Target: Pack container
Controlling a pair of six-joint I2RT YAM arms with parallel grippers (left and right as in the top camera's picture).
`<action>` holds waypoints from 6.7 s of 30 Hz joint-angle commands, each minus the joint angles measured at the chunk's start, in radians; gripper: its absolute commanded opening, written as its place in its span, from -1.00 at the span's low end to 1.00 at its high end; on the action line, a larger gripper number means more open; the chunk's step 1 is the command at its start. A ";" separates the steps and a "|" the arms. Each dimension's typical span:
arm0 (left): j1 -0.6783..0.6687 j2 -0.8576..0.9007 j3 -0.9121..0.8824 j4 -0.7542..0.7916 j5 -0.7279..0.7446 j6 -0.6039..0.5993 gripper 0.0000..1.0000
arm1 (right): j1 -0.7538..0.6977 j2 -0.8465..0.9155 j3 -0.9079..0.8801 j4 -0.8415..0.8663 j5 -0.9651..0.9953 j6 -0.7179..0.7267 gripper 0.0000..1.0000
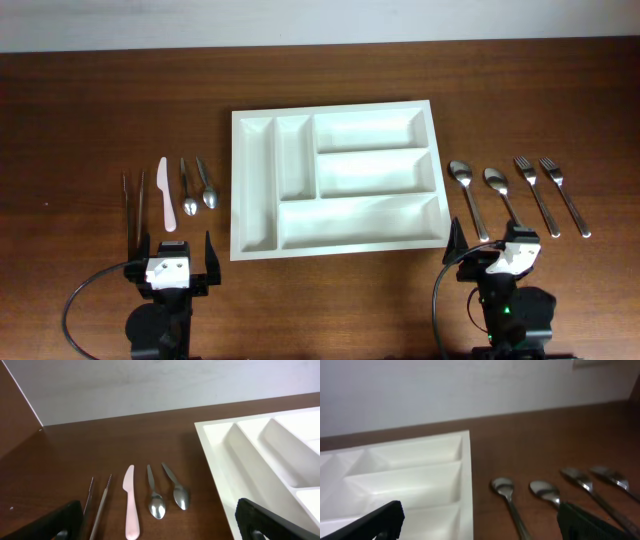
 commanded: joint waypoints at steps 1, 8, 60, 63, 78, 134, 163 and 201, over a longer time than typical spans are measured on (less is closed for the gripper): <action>-0.006 -0.008 -0.008 0.006 0.011 0.016 0.99 | 0.004 0.150 0.163 0.012 0.061 0.013 0.97; -0.006 -0.008 -0.008 0.006 0.011 0.016 0.99 | 0.003 0.649 0.629 -0.162 0.069 -0.082 0.97; -0.006 -0.008 -0.008 0.006 0.011 0.016 0.99 | -0.145 1.898 1.466 -0.965 -0.126 -0.471 0.35; -0.006 -0.008 -0.008 0.006 0.011 0.016 0.98 | -0.145 1.912 1.444 -0.946 -0.126 -0.471 0.32; -0.006 -0.008 -0.008 0.006 0.011 0.016 0.99 | -0.145 1.913 1.245 -0.757 -0.123 -0.471 -0.04; -0.006 -0.008 -0.008 0.006 0.011 0.016 0.99 | -0.145 1.980 1.419 -0.757 -0.069 -0.456 -0.92; -0.006 -0.008 -0.008 0.006 0.011 0.016 0.99 | 0.174 1.986 2.146 -1.378 -0.500 -1.324 -0.92; -0.006 -0.008 -0.008 0.006 0.011 0.016 0.99 | 0.205 2.043 1.769 -1.049 -0.463 -1.145 0.78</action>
